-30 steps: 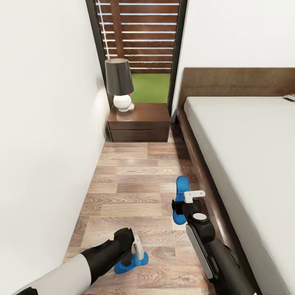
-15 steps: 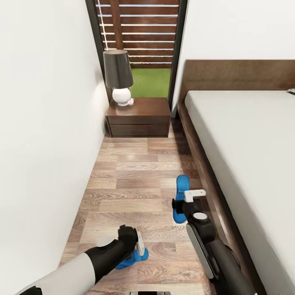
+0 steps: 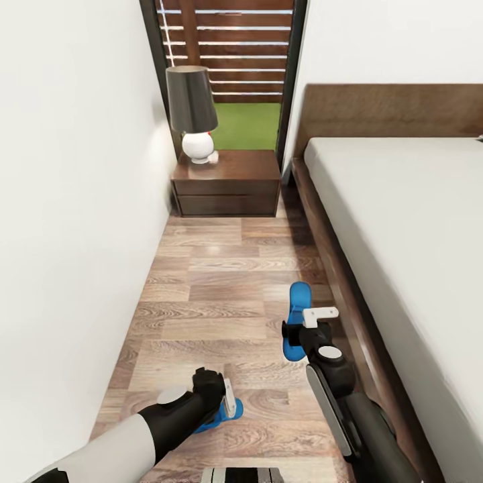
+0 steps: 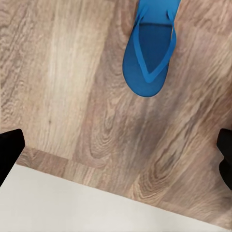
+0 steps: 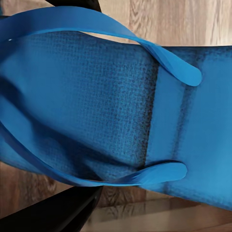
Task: In the bedroom, move the book from the bed onto either nightstand, and place the two sandals side by side next to the bed.
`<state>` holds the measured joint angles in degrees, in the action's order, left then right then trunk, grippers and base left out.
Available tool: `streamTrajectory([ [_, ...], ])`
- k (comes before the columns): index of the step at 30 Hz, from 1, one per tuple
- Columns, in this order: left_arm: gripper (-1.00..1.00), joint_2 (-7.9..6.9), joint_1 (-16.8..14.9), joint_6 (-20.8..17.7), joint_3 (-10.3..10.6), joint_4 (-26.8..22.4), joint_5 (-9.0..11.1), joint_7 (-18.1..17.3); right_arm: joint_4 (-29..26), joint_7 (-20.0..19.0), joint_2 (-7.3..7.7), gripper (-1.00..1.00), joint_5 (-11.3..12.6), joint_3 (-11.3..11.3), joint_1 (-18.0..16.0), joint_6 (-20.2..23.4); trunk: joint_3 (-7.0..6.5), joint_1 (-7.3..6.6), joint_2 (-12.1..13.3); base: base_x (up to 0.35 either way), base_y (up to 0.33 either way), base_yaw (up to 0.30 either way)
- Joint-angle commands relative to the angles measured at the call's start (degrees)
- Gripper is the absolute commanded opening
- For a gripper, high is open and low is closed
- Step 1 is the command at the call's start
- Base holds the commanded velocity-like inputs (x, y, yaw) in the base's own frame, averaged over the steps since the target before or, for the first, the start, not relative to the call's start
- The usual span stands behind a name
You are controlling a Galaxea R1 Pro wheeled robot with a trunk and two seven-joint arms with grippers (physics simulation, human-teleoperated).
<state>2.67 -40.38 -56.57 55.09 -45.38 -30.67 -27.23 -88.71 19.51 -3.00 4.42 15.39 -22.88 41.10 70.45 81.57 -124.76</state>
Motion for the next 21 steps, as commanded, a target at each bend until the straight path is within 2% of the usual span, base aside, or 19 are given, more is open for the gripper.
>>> streamTrajectory([
  [1, 1.0, -0.02, -0.05, -0.12, 0.12, -0.07, -0.62, -0.55, -0.06, 0.51, 0.01, -1.0, 0.41, 0.08, -0.05, 0.21, 0.32, 0.22, -0.44, 0.0, 0.0, 0.0],
  [11, 1.0, 0.02, -0.06, 0.4, -0.57, -0.23, -0.62, 0.03, -0.04, 0.52, 0.01, -1.0, 0.41, 0.08, -0.06, 0.21, 3.0, 2.41, -4.45, 0.0, 0.0, 0.0],
  [15, 1.0, -0.02, -0.05, 0.56, -2.82, -1.47, -0.68, 0.24, -0.02, 0.51, 0.01, -1.0, 0.41, 0.08, -0.06, 0.21, 4.08, 3.29, -6.05, 0.0, 0.0, 0.0],
  [21, 1.0, -0.19, -0.05, 0.58, -3.39, -2.77, -0.7, 0.25, -0.01, 0.52, 0.01, -1.0, 0.41, 0.08, -0.05, 0.21, 5.69, 4.61, -8.46, 0.0, 0.0, 0.0],
])
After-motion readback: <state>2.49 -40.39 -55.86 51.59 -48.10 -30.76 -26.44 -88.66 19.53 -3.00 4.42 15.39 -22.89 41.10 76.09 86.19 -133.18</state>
